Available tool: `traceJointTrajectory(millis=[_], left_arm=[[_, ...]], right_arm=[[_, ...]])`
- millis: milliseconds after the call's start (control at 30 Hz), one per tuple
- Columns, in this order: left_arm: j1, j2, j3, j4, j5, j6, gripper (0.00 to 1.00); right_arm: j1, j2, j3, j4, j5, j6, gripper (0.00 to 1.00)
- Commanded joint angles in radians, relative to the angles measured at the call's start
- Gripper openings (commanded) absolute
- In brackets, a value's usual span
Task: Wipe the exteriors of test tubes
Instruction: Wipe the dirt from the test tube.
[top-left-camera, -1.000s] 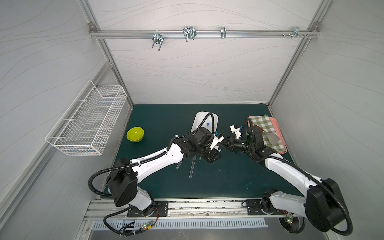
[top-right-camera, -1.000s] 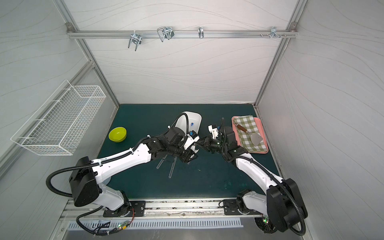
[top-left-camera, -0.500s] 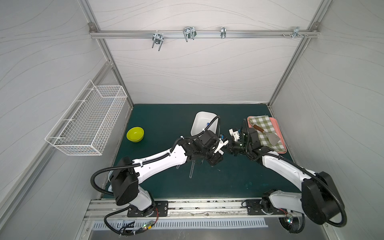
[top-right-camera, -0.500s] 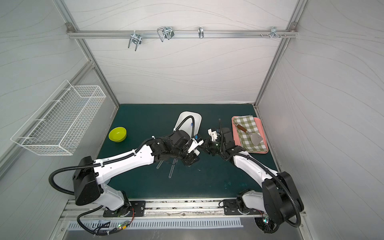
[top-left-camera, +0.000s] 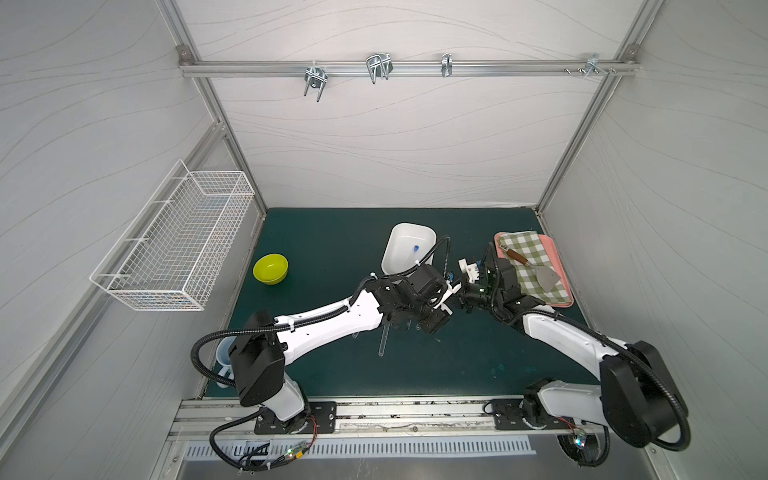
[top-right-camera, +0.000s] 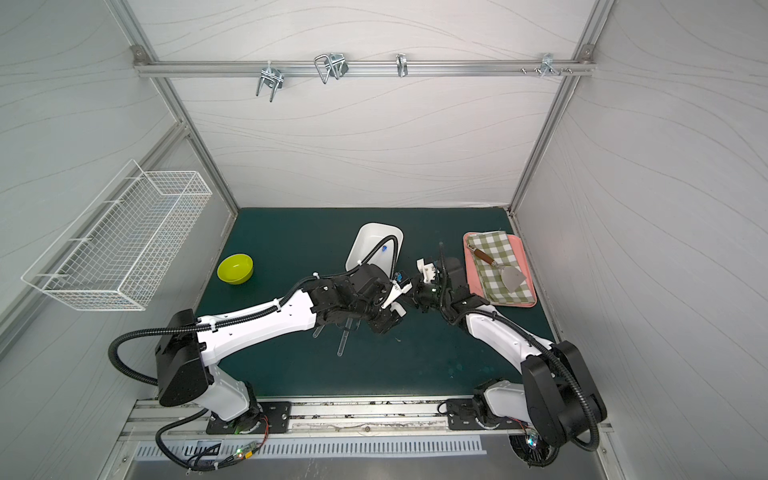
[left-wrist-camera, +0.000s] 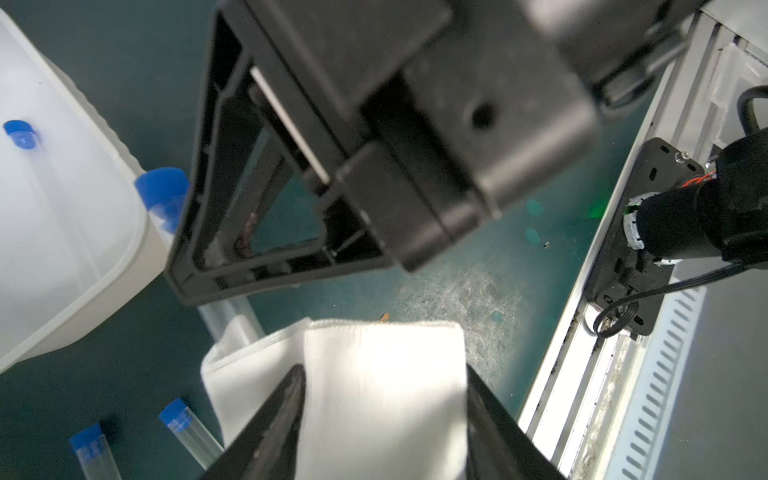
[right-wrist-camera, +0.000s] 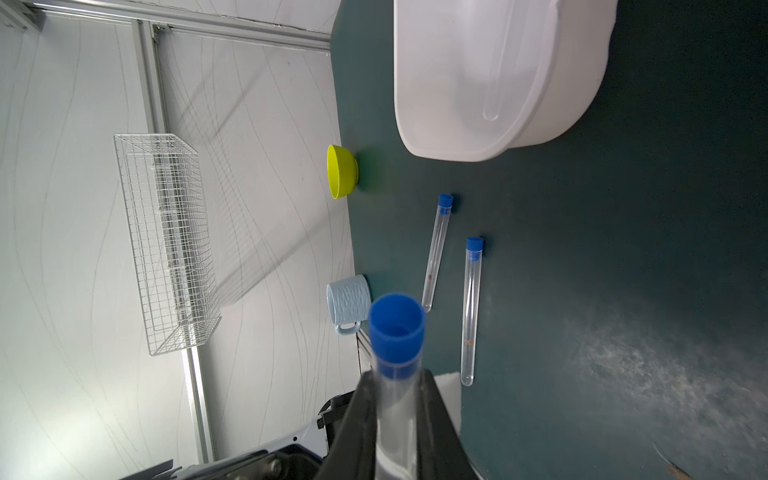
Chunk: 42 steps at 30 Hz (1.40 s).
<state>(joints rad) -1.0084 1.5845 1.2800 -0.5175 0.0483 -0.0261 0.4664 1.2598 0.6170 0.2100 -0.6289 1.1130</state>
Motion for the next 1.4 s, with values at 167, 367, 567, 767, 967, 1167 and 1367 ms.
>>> traceJointTrajectory(millis=[167,367,567,767,967,1167,1367], left_arm=[[-0.002,-0.031,0.039,-0.036,-0.093,0.023,0.64],[-0.002,-0.040,0.025,-0.020,-0.104,-0.001,0.65],[-0.001,-0.047,0.026,-0.035,-0.210,-0.033,0.62],[-0.001,-0.026,0.024,-0.040,-0.200,-0.035,0.56],[-0.001,0.011,0.027,-0.027,-0.154,-0.045,0.49],[0.002,0.029,0.031,0.005,-0.127,-0.051,0.33],[0.011,0.025,0.027,0.006,-0.099,-0.068,0.19]], right_arm=[[-0.009,0.009,-0.016,0.052,-0.015,0.041,0.05],[-0.009,0.012,-0.012,0.061,-0.022,0.043,0.05],[-0.009,-0.010,0.008,-0.001,-0.012,0.012,0.05],[-0.006,-0.046,0.024,-0.040,-0.001,0.005,0.05],[-0.006,-0.095,0.043,-0.083,0.018,0.001,0.05],[-0.005,-0.115,0.058,-0.110,0.022,-0.007,0.05],[-0.007,-0.118,0.070,-0.130,0.029,-0.018,0.04]])
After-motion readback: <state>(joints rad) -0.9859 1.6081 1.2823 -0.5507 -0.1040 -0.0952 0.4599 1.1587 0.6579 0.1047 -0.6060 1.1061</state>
